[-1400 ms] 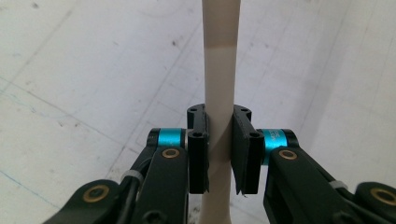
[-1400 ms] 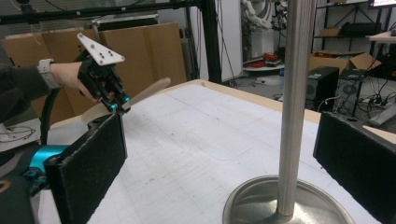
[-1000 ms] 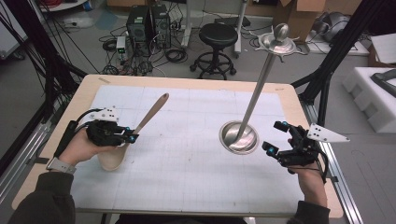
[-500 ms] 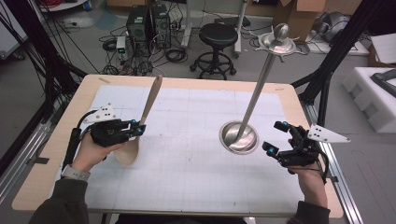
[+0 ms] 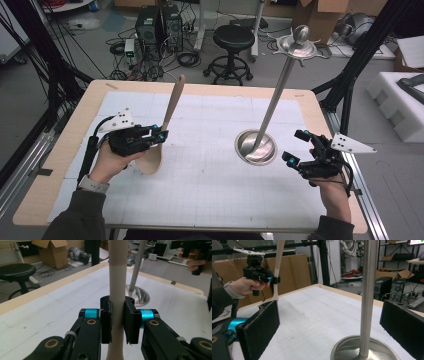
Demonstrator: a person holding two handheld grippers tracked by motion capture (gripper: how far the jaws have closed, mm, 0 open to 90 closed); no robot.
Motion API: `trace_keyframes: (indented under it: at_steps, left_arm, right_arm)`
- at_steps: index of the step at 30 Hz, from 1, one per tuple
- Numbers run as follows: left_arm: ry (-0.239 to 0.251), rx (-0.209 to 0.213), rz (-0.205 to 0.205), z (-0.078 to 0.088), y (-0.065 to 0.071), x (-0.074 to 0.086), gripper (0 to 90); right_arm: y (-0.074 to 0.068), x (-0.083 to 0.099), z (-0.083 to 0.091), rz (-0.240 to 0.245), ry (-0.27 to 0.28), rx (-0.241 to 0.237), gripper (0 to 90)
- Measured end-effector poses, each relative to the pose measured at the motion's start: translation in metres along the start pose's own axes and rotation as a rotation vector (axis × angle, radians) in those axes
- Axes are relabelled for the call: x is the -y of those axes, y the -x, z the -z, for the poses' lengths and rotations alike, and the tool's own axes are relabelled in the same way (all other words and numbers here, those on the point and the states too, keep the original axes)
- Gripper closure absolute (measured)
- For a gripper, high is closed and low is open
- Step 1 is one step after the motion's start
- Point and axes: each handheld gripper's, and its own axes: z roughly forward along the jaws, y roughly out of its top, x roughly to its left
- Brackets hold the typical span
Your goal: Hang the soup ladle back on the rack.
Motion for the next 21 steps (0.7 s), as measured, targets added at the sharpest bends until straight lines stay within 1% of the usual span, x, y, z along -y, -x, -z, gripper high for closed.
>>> trace_keyframes:
  at_steps: [1,3,6,8,19,21]
  left_arm:
    - [-0.002,0.006,-0.003,-0.002,0.001,-0.001,78.0]
    - [-0.015,0.027,0.003,-0.008,0.004,-0.003,77.9]
    - [-0.016,0.034,-0.012,-0.014,0.009,-0.007,78.0]
    - [-0.006,0.046,-0.015,-0.018,0.011,-0.009,78.0]
    - [0.024,0.06,-0.034,-0.038,0.023,-0.024,78.0]
    - [0.03,0.07,-0.038,-0.042,0.026,-0.028,77.9]
  right_arm:
    - [0.0,0.0,0.0,-0.002,0.001,0.0,1.6]
    - [0.0,0.0,0.001,0.001,0.004,-0.001,1.6]
    - [0.0,0.0,0.001,-0.002,0.006,-0.001,1.6]
    - [0.0,0.0,0.002,-0.003,0.006,-0.002,1.6]
    - [0.001,-0.001,0.004,-0.001,0.021,0.0,1.6]
    - [0.001,-0.001,0.005,0.0,0.022,0.0,1.5]
